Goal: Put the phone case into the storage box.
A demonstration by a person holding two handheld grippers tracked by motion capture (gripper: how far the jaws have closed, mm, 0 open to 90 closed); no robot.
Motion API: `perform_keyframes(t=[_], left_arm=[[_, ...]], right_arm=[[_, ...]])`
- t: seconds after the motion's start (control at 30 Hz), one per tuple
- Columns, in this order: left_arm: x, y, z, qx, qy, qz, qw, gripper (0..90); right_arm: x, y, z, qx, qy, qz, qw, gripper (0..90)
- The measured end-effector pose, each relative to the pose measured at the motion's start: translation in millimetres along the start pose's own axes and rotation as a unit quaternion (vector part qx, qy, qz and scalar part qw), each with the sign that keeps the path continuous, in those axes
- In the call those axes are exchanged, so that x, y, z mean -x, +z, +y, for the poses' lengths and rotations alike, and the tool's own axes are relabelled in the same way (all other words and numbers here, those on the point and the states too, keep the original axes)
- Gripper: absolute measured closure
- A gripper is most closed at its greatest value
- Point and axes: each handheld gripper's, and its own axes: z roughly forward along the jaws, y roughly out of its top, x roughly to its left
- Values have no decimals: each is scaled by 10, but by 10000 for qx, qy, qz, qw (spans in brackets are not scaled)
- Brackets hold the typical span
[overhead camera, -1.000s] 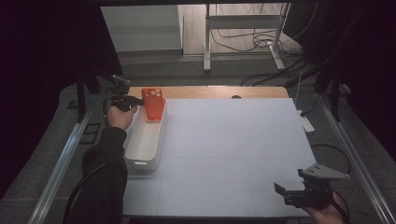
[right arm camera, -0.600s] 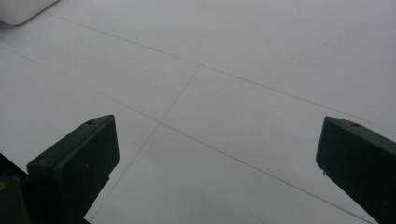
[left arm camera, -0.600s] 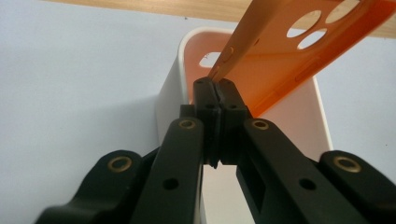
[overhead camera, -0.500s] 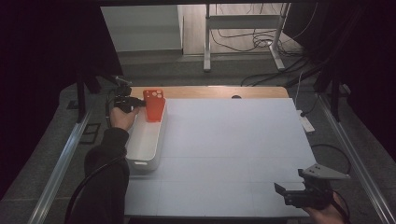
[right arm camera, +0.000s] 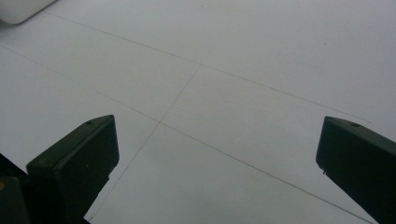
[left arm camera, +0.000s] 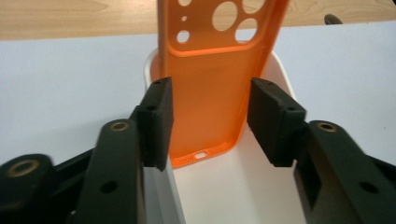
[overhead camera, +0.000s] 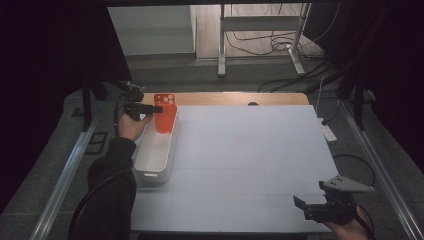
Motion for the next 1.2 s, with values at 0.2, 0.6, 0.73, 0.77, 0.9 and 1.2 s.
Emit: perform_keyframes(t=[0.2,0.6,0.73,0.77,0.9,1.2], left_arm=[[34,-68,-7,77,294,9,9995,360],[127,-273,-118,222,836,-188,9961,127],[173,-337,-163,207,988,-228,9946,82],[180,-348,-175,210,1028,-249,9942,75],[202,-384,-226,207,1127,-270,9930,64],[268,-471,-353,298,1371,-309,9896,30]], right_arm=[[-3,-1,0,4,-7,-9,10000,0],[-4,4,4,-17,6,-14,10000,0],[-4,5,4,-28,4,-15,10000,0],[-5,5,5,-26,10,-15,10000,0],[-5,5,5,-36,13,-25,10000,0],[-6,8,7,-48,31,-29,10000,0]])
